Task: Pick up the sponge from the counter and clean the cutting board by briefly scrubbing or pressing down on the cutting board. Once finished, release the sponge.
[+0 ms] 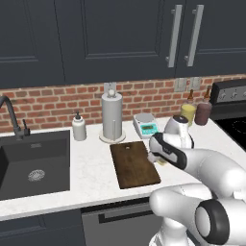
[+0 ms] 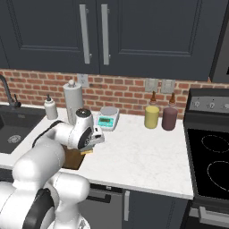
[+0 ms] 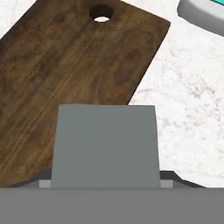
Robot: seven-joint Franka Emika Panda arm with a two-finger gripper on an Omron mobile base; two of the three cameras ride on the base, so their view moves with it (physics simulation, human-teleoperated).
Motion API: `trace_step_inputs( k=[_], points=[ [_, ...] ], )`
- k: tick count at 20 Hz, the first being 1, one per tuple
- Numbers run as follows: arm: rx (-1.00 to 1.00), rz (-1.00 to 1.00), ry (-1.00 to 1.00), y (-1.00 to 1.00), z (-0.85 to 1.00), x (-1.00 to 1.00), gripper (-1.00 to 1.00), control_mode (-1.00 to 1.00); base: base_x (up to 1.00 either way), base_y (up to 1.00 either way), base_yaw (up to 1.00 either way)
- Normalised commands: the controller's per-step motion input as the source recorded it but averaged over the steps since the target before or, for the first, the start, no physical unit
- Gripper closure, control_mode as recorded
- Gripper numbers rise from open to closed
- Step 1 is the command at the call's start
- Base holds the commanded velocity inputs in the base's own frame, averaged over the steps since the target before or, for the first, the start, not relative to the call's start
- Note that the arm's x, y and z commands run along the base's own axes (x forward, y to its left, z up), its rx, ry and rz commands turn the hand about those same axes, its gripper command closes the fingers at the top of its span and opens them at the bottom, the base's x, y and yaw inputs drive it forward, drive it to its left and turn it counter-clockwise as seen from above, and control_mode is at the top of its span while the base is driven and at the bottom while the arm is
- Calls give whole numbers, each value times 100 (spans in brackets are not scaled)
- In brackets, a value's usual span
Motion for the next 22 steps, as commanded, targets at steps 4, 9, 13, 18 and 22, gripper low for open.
trace_step_inputs(
  k=[4,9,13,18,22],
  points=[
    [0,8,0,55,6,8,100,-100,0,0,0],
    [0,2,0,41,0,7,100,-100,0,0,0],
    [0,0,0,0,0,0,100,-100,0,0,0],
    [0,0,0,0,-4,3,100,-100,0,0,0],
    [0,0,0,14,-50,24,100,-100,0,0,0]
  ],
)
